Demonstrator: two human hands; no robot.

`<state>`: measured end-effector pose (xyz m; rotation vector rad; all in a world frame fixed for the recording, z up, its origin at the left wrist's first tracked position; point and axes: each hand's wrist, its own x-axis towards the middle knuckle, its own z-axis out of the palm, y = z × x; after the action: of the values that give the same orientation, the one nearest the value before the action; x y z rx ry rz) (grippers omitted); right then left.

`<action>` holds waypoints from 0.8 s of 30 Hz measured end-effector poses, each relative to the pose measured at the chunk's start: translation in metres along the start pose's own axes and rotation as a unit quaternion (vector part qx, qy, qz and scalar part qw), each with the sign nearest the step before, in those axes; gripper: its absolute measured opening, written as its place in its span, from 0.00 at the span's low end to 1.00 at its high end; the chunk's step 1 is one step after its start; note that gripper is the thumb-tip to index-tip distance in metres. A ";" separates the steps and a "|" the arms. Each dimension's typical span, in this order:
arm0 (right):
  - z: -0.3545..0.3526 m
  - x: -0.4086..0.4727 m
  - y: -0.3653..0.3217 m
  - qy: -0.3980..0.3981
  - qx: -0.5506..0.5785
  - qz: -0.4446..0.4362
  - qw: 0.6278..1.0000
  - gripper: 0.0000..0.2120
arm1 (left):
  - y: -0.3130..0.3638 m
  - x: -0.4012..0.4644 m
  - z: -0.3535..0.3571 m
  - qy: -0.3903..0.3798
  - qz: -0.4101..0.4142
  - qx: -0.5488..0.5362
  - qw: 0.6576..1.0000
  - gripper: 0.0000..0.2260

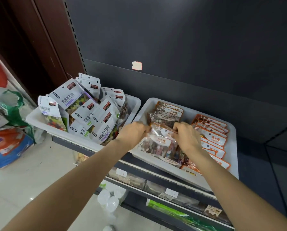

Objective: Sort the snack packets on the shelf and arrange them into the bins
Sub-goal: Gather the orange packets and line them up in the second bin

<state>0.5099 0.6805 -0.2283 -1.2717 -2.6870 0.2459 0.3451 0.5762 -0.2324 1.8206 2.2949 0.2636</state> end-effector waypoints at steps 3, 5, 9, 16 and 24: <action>0.002 -0.004 0.003 -0.040 0.074 -0.018 0.996 0.12 | 0.005 0.012 0.005 0.035 -0.028 -0.076 0.996 0.06; 0.001 -0.009 0.005 -0.026 0.186 -0.037 0.982 0.14 | 0.008 0.013 0.014 0.006 -0.034 -0.140 0.990 0.04; -0.001 -0.013 0.006 -0.090 0.187 -0.069 0.976 0.20 | 0.020 0.005 0.024 -0.021 -0.019 -0.228 0.973 0.06; 0.005 -0.005 0.003 -0.110 0.030 -0.121 0.986 0.42 | -0.006 0.002 0.011 0.003 -0.082 -0.261 0.962 0.10; 0.025 0.007 -0.018 -0.080 -0.027 -0.125 0.989 0.39 | -0.013 -0.007 0.009 0.032 0.020 0.038 0.999 0.30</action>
<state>0.4870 0.6729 -0.2483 -0.9496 -2.9722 0.2548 0.3373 0.5668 -0.2442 1.9243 2.3429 0.2468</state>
